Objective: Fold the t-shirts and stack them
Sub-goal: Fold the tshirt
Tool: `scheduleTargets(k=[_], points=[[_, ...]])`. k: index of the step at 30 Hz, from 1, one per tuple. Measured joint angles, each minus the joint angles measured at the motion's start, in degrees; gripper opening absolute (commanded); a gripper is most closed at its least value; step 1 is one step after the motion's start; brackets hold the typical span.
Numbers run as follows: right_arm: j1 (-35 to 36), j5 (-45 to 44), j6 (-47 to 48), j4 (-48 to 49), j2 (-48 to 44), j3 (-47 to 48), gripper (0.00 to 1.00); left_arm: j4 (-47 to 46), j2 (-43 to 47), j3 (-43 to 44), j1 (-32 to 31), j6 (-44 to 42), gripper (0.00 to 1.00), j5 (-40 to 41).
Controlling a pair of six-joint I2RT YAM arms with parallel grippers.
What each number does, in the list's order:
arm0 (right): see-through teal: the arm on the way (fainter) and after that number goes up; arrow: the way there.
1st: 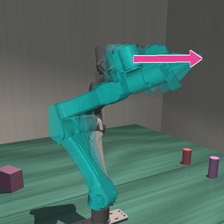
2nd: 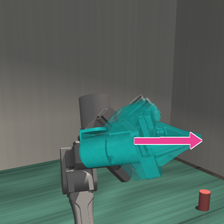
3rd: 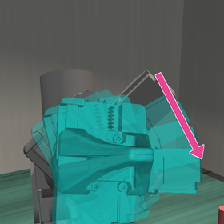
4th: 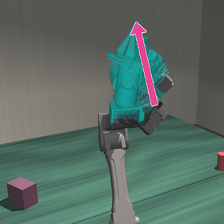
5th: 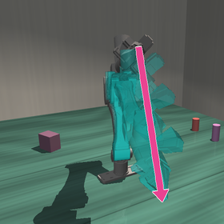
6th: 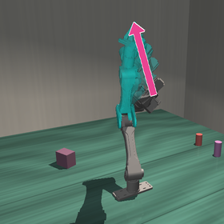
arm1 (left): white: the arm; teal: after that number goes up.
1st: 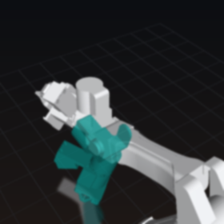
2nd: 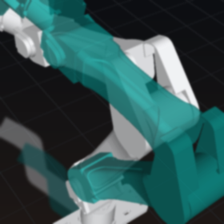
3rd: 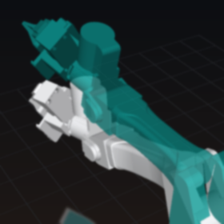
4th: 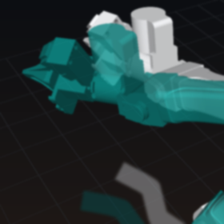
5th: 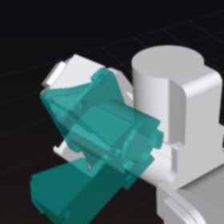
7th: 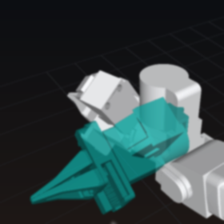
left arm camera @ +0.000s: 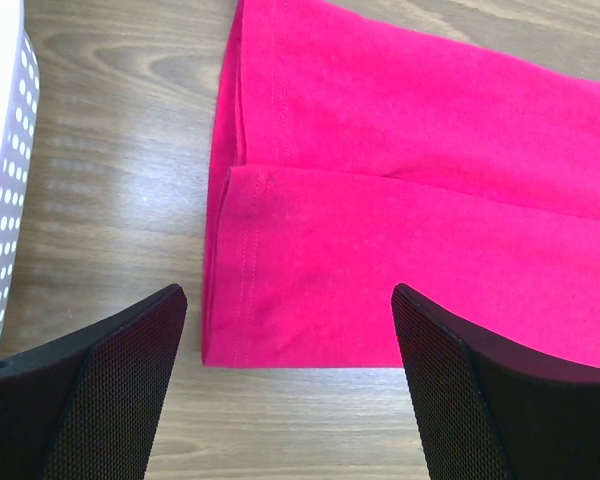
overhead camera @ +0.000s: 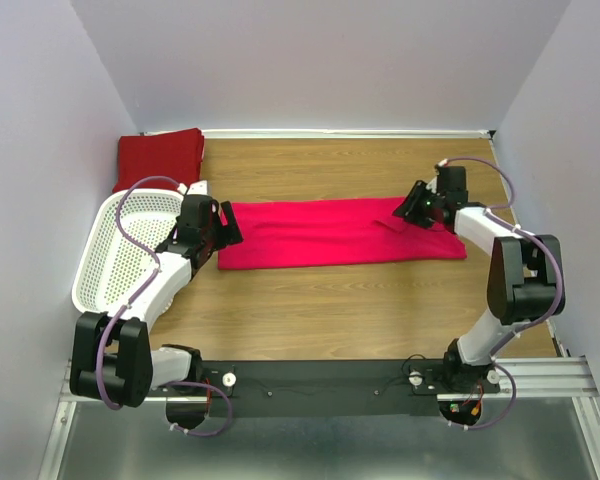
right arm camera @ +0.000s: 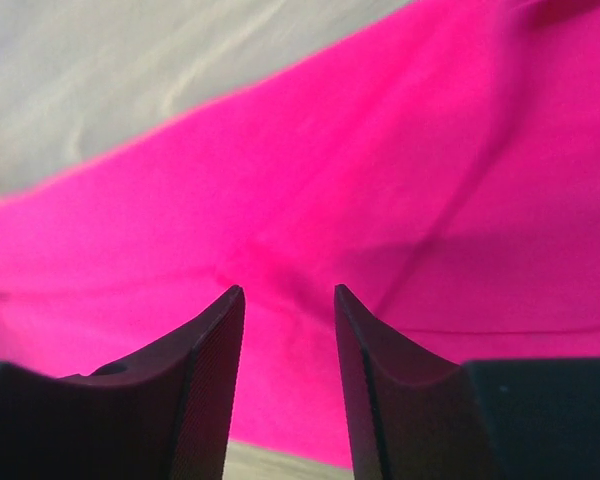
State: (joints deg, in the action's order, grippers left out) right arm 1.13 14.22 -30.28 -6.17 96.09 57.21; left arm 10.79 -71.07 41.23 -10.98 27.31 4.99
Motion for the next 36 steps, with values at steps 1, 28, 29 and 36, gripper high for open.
scheduleTargets(k=[1,28,29,36], points=[[1.5,0.0,1.6,-0.4,0.4,0.1,0.47,-0.2,0.0,0.0,0.0,-0.2,0.91,0.2],[-6.1,-17.8,-6.7,-4.0,10.5,15.1,0.56,-1.0,-9.9,9.6,-14.6,5.2,0.91,-4.3],[-6.3,-17.5,-6.9,-3.9,10.6,15.1,0.56,-1.4,-11.7,12.1,-16.0,6.2,0.91,-5.0],[-6.8,-14.3,-7.6,-3.9,12.6,15.6,0.56,-2.8,-30.7,33.7,-24.1,15.0,0.90,-10.5]])
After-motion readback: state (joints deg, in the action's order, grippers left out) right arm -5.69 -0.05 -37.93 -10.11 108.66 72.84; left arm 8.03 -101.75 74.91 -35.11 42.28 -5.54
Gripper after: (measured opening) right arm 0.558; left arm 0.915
